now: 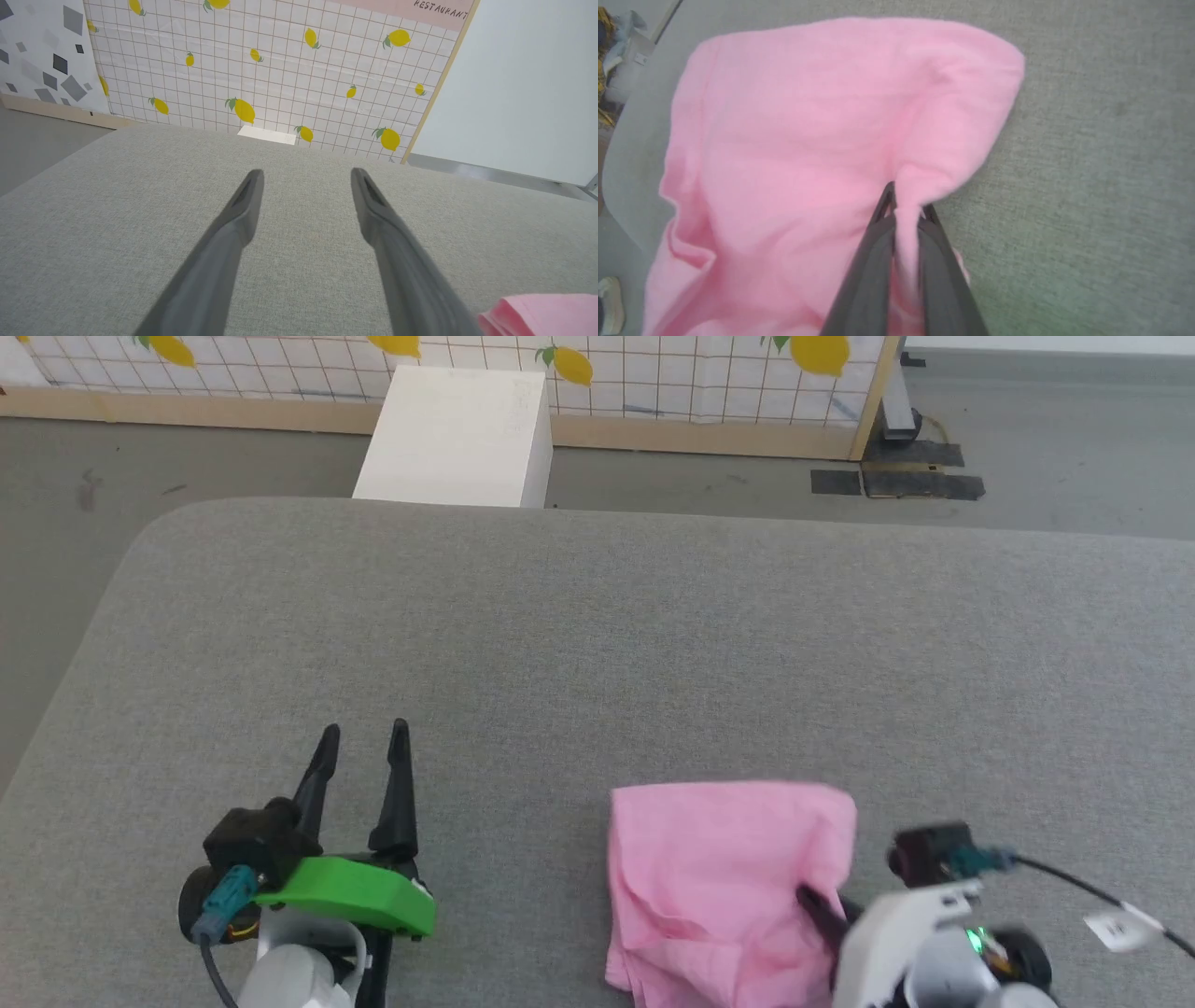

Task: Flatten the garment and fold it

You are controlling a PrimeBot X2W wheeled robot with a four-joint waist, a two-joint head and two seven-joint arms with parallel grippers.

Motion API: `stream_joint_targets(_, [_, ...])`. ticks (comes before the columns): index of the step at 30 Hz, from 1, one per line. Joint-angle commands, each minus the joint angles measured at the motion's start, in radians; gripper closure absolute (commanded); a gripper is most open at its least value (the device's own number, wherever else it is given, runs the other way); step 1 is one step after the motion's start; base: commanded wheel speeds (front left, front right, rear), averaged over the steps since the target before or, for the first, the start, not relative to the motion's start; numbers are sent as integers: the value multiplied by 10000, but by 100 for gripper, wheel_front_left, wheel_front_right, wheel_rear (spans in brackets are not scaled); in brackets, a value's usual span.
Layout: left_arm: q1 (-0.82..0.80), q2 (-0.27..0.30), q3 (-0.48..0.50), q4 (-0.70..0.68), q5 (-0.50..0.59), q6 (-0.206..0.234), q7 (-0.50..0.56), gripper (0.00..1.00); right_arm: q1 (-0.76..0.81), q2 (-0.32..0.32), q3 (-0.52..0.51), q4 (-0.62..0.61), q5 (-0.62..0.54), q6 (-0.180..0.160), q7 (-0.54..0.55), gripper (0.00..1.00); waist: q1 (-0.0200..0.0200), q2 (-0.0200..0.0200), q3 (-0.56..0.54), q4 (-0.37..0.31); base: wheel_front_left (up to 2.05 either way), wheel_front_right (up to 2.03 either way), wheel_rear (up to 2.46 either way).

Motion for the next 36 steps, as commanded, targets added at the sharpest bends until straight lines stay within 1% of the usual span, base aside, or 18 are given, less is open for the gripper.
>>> stream_joint_targets(1, [18,-46,87,-47,80,-13,-43,0,-402,9,197,-291,-691,-13,125,100,0,0,48,-114,0,0,0])
stream_joint_targets(4, [93,-50,256,-200,64,48,-43,0,-1001,-36,965,-761,-2356,-13,509,100,0,0,175,-482,0,0,0])
stream_joint_targets(6, [120,-52,320,-298,75,59,-43,0,-1463,-373,1584,-967,-3012,-13,674,100,0,0,282,-803,0,0,0])
stream_joint_targets(7, [114,-53,361,-353,80,67,-43,0,-1729,-683,1926,-1019,-3226,-13,759,100,0,0,338,-1008,0,0,0])
stream_joint_targets(11, [38,-58,455,-572,101,97,-43,0,-2605,-1836,2628,-1035,-3298,-13,983,100,0,0,619,-1835,0,0,0])
stream_joint_targets(15, [-153,-61,458,-788,161,78,-43,0,-3346,-3000,2791,-859,-3110,-13,995,100,0,0,1019,-2691,0,0,0])
stream_joint_targets(21, [-663,16,433,-1129,397,19,-43,0,-4297,-4489,2521,-151,-3138,-13,587,100,0,0,1905,-3776,0,0,0])
stream_joint_targets(25, [-1062,300,476,-1244,487,-31,-43,0,-5060,-5045,2406,687,-3292,-13,-56,100,0,0,2613,-4324,0,0,0])
stream_joint_targets(28, [-1386,511,512,-1290,506,-60,-43,0,-5591,-5145,2159,1458,-3519,-13,-505,100,0,0,3071,-4567,0,0,0])
stream_joint_targets(32, [-1717,669,395,-1577,584,-68,127,0,-6215,-5217,1407,2601,-4052,-13,-1058,100,0,0,3671,-4647,0,0,0])
stream_joint_targets(36, [-1907,883,316,-1978,685,-65,442,0,-6672,-5114,83,3615,-4635,-13,-1466,100,0,0,4181,-4524,0,0,0])
